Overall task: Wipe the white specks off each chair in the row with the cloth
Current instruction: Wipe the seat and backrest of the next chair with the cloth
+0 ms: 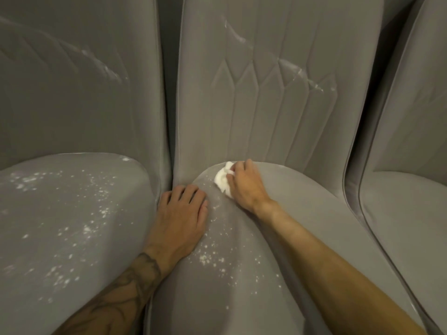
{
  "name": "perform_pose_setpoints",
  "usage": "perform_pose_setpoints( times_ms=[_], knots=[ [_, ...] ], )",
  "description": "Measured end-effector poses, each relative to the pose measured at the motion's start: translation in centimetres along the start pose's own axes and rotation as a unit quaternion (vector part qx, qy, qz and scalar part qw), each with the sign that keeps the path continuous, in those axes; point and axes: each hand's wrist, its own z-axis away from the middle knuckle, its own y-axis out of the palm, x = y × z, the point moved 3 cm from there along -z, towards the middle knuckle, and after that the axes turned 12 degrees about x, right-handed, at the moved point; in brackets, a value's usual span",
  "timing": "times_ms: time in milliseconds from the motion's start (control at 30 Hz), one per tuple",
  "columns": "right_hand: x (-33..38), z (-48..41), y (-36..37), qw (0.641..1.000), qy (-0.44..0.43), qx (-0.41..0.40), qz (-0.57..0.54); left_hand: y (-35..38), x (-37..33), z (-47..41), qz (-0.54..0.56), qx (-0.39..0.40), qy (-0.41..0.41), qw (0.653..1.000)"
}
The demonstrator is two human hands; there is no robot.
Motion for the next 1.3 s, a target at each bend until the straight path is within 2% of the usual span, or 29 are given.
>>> perform_pose_setpoints(
  times_ms=[100,167,300,367,467,567,767,833,967,1033,1167,1233,1300],
  knots=[
    [2.9,2.4,1.1,0.994,-0.1,0.029,-0.02,-0.4,0.1,0.1,0.018,-0.003,0.008,1.0],
    [2.1,2.4,0.6,0.991,-0.123,0.048,-0.015,-0.8,0.2,0.3,0.03,0.009,0.021,0.999],
    [-0.1,-1.4,-0.2,0.998,-0.047,0.026,0.013,-1.9,1.4,2.0,0.005,0.011,0.01,1.0],
    [1.2,-1.8,0.2,0.999,-0.024,0.021,0.007,-2.3,2.5,3.0,-0.024,0.017,-0.011,1.0],
    [4.5,0.8,1.5,0.995,-0.09,0.04,-0.021,-2.4,4.2,3.8,-0.056,0.02,-0.027,0.998],
    [4.7,2.7,1.5,0.985,-0.157,0.076,-0.015,-2.1,5.2,4.3,-0.066,0.037,-0.039,0.996],
    [4.1,-1.0,0.9,0.999,-0.039,0.033,-0.012,-1.9,5.2,4.7,-0.047,0.029,-0.055,0.997],
    [5.9,0.5,1.6,0.997,-0.062,0.041,-0.024,-1.8,5.3,4.8,-0.035,0.03,-0.064,0.997],
    [6.4,4.2,1.6,0.982,-0.165,0.086,-0.025,-1.9,5.4,4.8,-0.036,0.032,-0.066,0.997],
    [5.2,2.9,1.0,0.984,-0.155,0.083,-0.011,-2.1,5.2,4.9,-0.042,0.023,-0.065,0.997],
    [4.9,0.2,1.1,0.997,-0.062,0.043,-0.017,-2.4,5.2,4.9,-0.058,0.013,-0.056,0.997],
    [6.9,1.8,1.9,0.995,-0.08,0.048,-0.03,-2.3,5.4,4.9,-0.061,0.015,-0.055,0.997],
    [8.3,4.4,2.1,0.988,-0.138,0.065,-0.035,-2.1,5.5,4.9,-0.06,0.015,-0.06,0.996]
  ],
)
